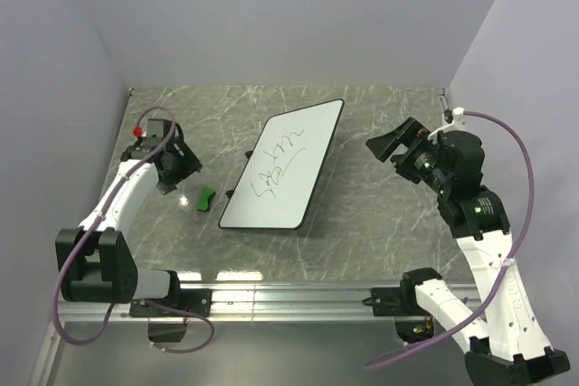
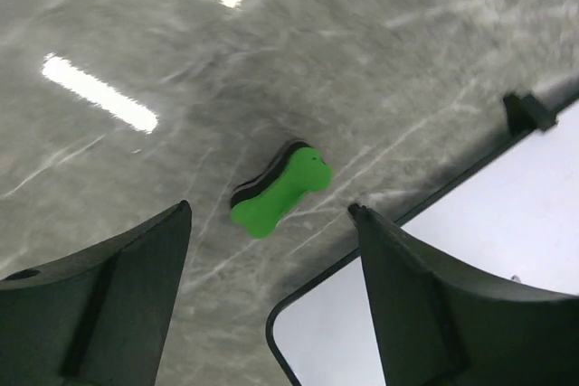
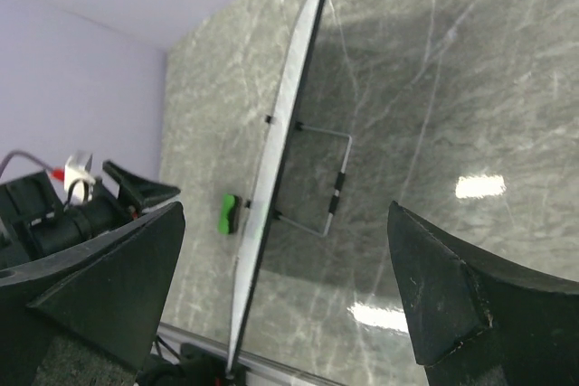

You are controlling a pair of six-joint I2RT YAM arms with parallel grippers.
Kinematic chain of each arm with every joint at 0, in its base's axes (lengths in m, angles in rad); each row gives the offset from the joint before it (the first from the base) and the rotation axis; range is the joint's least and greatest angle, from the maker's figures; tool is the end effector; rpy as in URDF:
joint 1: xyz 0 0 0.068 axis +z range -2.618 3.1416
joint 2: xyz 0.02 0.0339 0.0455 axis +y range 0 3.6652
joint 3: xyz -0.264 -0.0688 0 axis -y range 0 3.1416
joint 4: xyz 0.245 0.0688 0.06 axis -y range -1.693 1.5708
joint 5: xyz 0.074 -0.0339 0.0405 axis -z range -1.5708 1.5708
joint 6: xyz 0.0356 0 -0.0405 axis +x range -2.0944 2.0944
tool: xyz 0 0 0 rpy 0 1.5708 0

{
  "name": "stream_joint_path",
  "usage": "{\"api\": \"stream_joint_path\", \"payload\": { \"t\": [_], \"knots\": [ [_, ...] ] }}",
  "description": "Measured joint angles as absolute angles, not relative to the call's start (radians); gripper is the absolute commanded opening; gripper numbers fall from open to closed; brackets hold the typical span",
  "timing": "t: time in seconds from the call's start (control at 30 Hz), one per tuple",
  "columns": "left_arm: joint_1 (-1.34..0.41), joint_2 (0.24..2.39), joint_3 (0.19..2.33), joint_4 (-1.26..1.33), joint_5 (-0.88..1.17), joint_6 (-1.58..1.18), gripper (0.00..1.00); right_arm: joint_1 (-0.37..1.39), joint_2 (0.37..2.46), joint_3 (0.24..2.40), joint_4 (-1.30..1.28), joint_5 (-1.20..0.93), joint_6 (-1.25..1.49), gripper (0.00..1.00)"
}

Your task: Erase the whiteboard

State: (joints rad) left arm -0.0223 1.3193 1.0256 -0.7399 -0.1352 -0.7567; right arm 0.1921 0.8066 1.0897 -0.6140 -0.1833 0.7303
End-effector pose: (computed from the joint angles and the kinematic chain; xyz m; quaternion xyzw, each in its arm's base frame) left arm 0.2621 -0.0010 0.2618 -0.3621 0.8914 -0.0403 0.2697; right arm 0.1547 0.0367 0.3947 0.1642 0.7955 0.3242 0.4850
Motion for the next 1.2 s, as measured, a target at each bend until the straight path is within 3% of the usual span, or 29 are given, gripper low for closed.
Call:
{"api": "stream_joint_path", "payload": {
  "t": [0.33, 0.73, 0.8, 0.97, 1.2],
  "knots": [
    [-0.162, 1.458, 0.923, -0.592, -0.064, -0.628, 0.91, 0.192, 0.834, 1.074, -0.665, -0.193, 0.669, 1.00],
    [-0.175, 1.594, 0.903, -0.516, -0.072, -0.561, 0.88, 0.207, 0.829, 1.071, -0.681, -0.191, 0.628, 1.00],
    [-0.176, 1.597, 0.904, -0.513, -0.077, -0.556, 0.82, 0.212, 0.827, 1.070, -0.684, -0.184, 0.623, 1.00],
    [-0.177, 1.598, 0.903, -0.513, -0.084, -0.552, 0.44, 0.217, 0.822, 1.070, -0.693, -0.175, 0.611, 1.00],
    [-0.195, 1.593, 0.897, -0.529, -0.087, -0.570, 0.40, 0.219, 0.822, 1.070, -0.693, -0.173, 0.608, 1.00]
  ]
}}
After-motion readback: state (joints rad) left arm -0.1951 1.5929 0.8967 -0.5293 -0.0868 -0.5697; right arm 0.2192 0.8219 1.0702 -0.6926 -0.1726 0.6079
